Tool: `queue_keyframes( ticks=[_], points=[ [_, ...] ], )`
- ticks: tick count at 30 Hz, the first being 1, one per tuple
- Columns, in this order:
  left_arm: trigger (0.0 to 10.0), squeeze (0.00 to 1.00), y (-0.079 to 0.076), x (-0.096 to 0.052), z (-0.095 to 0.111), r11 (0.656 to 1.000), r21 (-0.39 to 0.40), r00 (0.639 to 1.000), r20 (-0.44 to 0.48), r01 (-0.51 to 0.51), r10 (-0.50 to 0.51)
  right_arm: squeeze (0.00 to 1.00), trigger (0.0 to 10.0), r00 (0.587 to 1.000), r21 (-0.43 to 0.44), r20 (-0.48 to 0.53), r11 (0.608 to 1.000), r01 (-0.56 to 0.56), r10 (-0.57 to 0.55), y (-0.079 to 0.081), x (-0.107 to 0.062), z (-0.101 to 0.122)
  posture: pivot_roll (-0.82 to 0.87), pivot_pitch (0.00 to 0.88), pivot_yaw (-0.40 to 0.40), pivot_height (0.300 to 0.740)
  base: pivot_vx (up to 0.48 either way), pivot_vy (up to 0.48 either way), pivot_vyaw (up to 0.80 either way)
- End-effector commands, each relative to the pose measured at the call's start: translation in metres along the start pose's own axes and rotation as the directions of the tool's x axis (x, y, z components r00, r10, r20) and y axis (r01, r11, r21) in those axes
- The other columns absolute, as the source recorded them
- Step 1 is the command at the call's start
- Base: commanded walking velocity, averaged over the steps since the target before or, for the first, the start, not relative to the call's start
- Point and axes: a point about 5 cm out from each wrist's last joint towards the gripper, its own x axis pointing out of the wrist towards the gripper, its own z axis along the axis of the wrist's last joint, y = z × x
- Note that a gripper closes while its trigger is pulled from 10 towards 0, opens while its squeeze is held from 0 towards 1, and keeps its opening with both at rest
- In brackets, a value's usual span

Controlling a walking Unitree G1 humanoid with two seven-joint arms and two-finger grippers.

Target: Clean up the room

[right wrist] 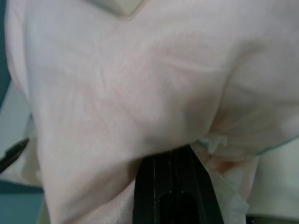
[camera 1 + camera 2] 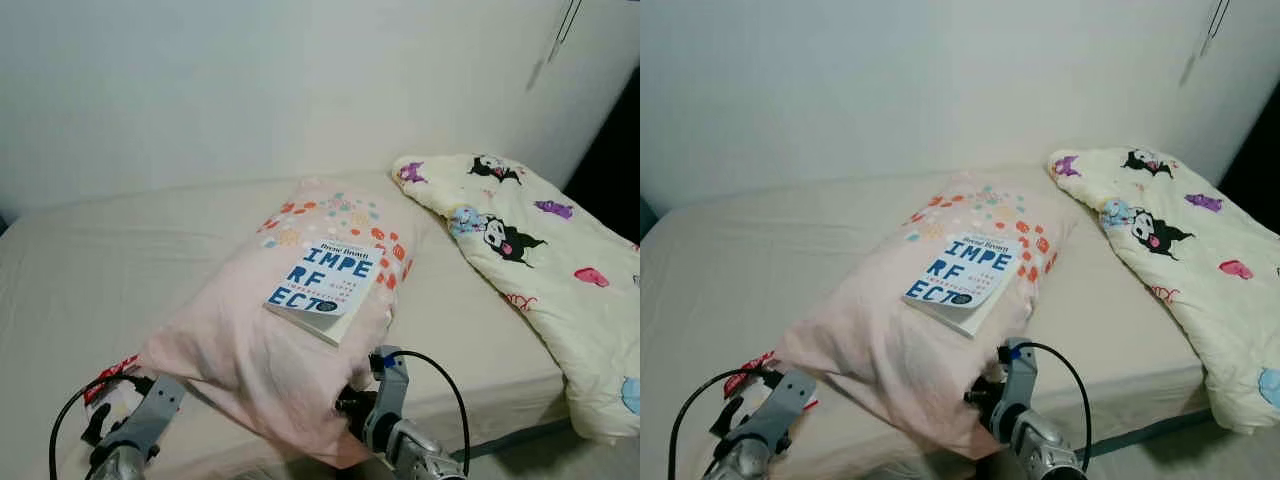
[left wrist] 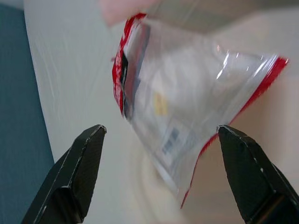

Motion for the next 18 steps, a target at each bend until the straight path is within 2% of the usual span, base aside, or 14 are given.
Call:
queue_keyframes(
  ticks=[1,2,6,11,14,15,16,17,18],
  points=[
    [10.0,0.0,0.001,0.001,0.004,0.999,0.03,1.0,0.025,0.011,-0.011,0.0,10.0,0.998,0.007,0.062,1.0,-0.03,0.029,0.005,0.002,0.008,-0.12,0.103,-0.03,0.62,0.0,0.0,0.0],
    [10.0,0.0,0.001,0.001,0.004,0.999,0.03,1.0,0.025,0.011,-0.011,0.0,10.0,0.998,0.007,0.062,1.0,-0.03,0.029,0.005,0.002,0.008,-0.12,0.103,-0.03,0.62,0.0,0.0,0.0],
    [10.0,0.0,-0.002,0.002,0.01,0.993,0.11,0.996,0.066,0.044,-0.051,0.0,10.0,0.991,-0.005,0.122,0.999,-0.049,0.049,0.008,-0.001,0.019,-0.14,0.17,-0.029,0.62,0.0,0.0,0.0],
    [10.0,0.0,0.0,0.002,0.009,0.981,0.19,0.994,0.09,0.049,-0.067,0.0,10.0,0.988,-0.01,0.148,0.999,-0.045,0.046,0.006,-0.006,0.024,-0.14,0.19,-0.03,0.62,0.0,0.0,0.0],
    [10.0,0.0,0.007,0.003,0.006,0.966,0.258,0.992,0.106,0.036,-0.065,0.0,10.0,0.987,-0.014,0.154,0.999,-0.038,0.04,0.005,-0.011,0.023,-0.15,0.22,-0.027,0.62,0.0,0.0,0.0],
    [10.0,0.0,0.007,0.003,0.006,0.966,0.258,0.992,0.106,0.036,-0.065,0.0,10.0,0.987,-0.014,0.154,0.999,-0.038,0.04,0.005,-0.011,0.023,-0.15,0.22,-0.027,0.62,0.0,0.0,0.0],
    [10.0,0.0,0.013,0.004,0.004,0.954,0.298,0.992,0.116,0.011,-0.048,0.0,10.0,0.987,-0.011,0.159,0.999,-0.034,0.035,0.004,-0.014,0.023,-0.15,0.23,-0.025,0.62,0.0,0.0,0.0],
    [10.0,0.0,0.013,0.004,0.004,0.954,0.298,0.992,0.116,0.011,-0.048,0.0,10.0,0.987,-0.011,0.159,0.999,-0.034,0.035,0.004,-0.014,0.023,-0.15,0.23,-0.025,0.62,0.0,0.0,0.0],
    [10.0,0.0,0.021,0.006,0.002,0.943,0.333,0.993,0.12,-0.022,-0.019,0.0,10.0,0.985,-0.009,0.167,0.999,-0.032,0.033,0.004,-0.017,0.024,-0.16,0.248,-0.024,0.62,0.0,0.0,0.0]
  ],
)
